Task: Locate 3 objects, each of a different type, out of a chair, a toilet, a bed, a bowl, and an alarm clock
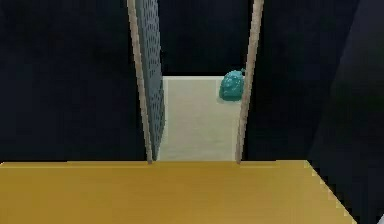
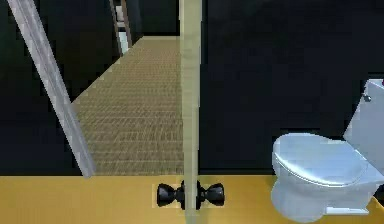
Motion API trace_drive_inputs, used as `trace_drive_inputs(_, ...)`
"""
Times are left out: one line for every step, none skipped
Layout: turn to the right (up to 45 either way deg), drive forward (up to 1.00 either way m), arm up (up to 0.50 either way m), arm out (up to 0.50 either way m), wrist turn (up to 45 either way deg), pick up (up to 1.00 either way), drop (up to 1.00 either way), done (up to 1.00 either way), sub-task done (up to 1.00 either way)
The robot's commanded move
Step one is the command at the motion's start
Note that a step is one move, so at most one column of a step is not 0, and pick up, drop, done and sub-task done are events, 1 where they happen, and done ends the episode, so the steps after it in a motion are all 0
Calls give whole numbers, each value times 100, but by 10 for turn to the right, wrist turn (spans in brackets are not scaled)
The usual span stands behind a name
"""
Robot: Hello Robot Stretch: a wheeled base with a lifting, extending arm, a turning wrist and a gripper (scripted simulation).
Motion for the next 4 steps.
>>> trace_drive_inputs(-150,0,0,0,0,0,0,0,0)
trace_drive_inputs(0,20,0,0,0,0,0,0,0)
trace_drive_inputs(450,0,0,0,0,0,0,0,0)
trace_drive_inputs(90,0,0,0,0,0,0,0,0)
